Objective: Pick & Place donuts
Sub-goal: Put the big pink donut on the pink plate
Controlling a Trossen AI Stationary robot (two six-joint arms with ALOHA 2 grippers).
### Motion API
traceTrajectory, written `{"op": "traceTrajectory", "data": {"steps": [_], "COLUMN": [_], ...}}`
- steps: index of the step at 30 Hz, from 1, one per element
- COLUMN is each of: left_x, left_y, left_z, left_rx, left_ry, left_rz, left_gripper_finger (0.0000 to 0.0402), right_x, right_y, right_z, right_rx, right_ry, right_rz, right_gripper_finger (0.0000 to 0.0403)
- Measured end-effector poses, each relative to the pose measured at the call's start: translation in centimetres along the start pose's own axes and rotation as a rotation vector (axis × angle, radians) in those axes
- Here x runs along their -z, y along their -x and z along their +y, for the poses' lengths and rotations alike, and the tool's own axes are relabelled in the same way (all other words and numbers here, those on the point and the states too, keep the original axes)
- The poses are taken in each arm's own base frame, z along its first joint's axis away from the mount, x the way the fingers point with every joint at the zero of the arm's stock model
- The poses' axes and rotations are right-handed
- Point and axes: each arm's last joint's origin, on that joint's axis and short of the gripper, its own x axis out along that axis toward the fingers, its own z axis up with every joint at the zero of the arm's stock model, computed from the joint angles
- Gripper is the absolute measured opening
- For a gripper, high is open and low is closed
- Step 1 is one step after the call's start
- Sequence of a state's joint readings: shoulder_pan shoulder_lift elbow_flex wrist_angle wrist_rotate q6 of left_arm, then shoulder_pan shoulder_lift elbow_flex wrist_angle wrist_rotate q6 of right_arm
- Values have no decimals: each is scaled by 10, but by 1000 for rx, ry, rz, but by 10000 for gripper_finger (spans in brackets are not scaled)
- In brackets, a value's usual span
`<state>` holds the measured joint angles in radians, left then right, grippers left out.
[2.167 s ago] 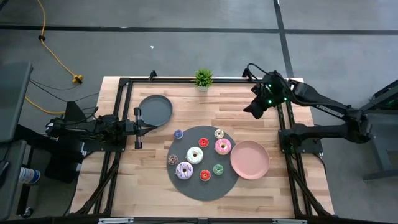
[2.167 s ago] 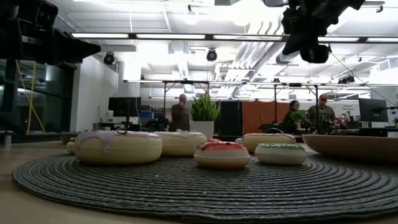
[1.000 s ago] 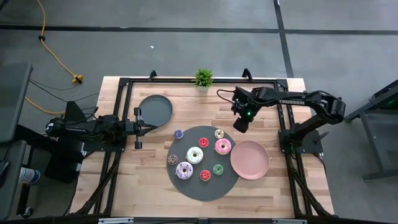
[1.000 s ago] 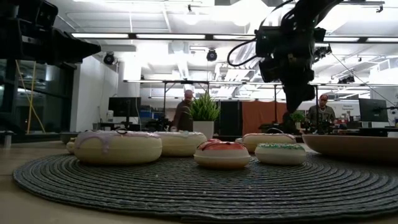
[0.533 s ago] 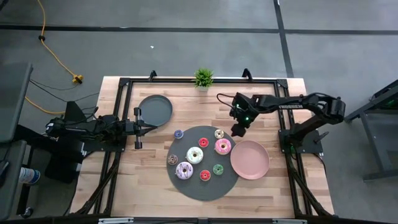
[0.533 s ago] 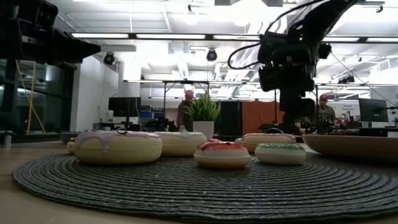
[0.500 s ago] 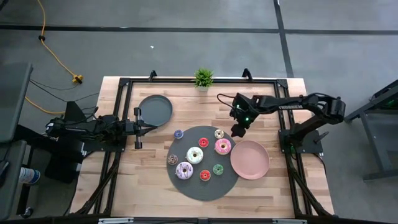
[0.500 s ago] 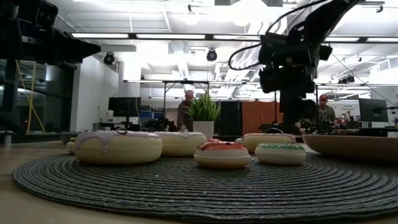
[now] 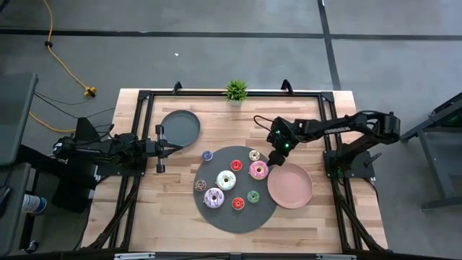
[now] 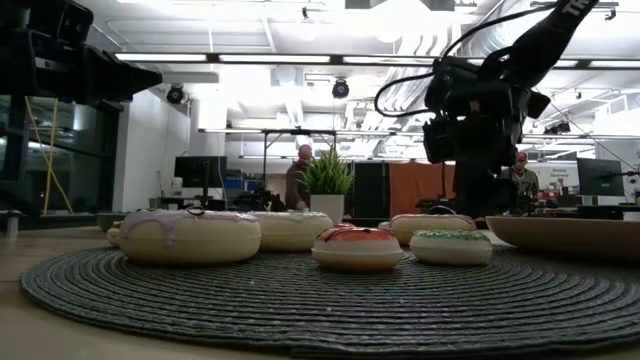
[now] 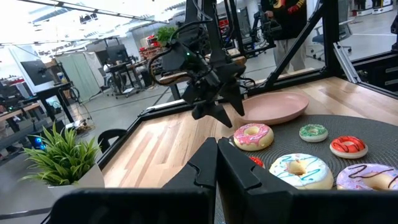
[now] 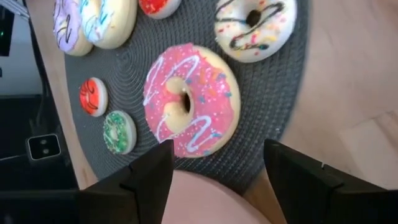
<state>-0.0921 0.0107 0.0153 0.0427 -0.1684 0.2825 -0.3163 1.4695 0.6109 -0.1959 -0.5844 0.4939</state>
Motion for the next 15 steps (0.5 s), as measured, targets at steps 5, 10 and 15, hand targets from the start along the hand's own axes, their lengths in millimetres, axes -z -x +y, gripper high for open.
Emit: {"op": "traceTrajectory", "data": {"steps": [5, 10, 15], "left_x": [0, 0, 0], "left_y": [0, 0, 0], "left_z": [0, 0, 0], "left_rx": [0, 0, 0], "left_ry": [0, 0, 0], "left_rz": [0, 0, 0], "left_gripper_finger": [0, 0, 0], "right_x": [0, -3, -6], "right_y": [-10, -19, -23], "right_z": [-1, -4, -5], "right_rx": [2, -5, -16], "right_ry": [6, 11, 7], "right_rz": [20, 15, -7], "right_gripper_finger": [239, 239, 239]}}
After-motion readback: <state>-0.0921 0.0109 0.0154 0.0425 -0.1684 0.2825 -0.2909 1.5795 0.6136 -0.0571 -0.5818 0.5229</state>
